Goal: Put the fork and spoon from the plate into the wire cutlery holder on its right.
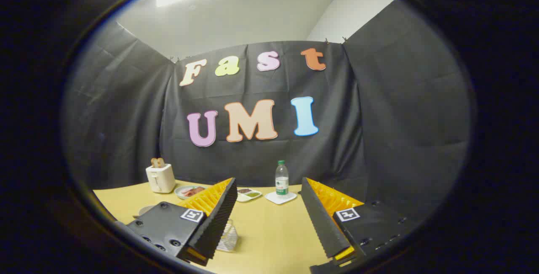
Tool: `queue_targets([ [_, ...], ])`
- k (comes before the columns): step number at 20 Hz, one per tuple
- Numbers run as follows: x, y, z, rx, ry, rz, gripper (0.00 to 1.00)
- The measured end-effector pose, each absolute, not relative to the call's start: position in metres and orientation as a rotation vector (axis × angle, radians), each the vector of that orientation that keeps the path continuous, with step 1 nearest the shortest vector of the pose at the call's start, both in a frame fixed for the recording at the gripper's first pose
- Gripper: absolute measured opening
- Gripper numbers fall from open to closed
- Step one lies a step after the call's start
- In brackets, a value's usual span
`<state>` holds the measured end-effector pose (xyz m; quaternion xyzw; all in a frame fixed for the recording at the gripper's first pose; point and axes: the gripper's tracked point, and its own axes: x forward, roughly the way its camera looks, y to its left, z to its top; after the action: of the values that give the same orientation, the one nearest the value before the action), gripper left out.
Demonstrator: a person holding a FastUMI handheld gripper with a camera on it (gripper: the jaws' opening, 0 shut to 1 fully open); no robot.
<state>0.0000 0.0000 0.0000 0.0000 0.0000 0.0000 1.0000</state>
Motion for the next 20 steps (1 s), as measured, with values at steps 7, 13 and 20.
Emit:
queue_targets([
  [7, 0.007, 0.015, 0.019, 0.037, 0.015, 0.020, 0.97],
  [13, -0.002, 0.002, 0.026, 0.016, 0.015, -0.012, 0.97],
  [20, -0.010, 0.017, 0.056, -0.046, 0.009, -0.006, 0.97],
])
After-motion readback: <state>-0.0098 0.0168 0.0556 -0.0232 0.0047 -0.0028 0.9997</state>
